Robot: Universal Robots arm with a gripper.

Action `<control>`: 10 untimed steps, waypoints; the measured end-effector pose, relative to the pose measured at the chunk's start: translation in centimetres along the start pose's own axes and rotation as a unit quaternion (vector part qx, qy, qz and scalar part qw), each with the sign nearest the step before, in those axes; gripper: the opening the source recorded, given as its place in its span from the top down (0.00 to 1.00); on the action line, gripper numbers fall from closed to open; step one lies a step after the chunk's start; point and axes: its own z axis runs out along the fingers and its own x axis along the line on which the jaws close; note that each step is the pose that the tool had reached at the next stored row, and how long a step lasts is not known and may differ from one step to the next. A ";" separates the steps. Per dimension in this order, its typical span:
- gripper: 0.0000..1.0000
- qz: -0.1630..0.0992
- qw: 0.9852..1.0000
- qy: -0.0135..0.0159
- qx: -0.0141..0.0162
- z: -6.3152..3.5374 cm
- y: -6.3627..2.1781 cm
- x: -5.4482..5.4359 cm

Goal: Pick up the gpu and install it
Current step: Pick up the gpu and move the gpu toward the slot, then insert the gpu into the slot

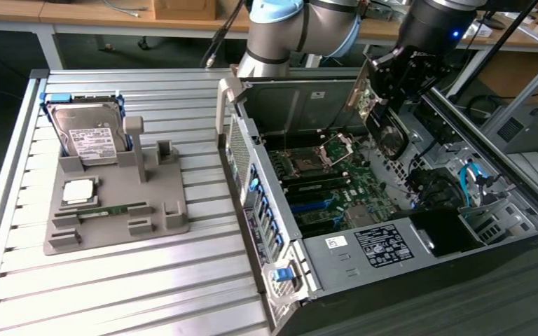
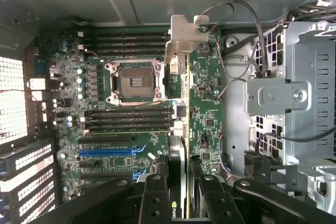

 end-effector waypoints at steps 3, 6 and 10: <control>0.73 0.000 1.000 0.000 0.000 0.00 0.00 0.0; 0.73 -0.001 1.000 0.000 0.000 0.00 0.00 0.0; 0.73 -0.010 1.000 0.000 0.000 0.00 0.00 0.1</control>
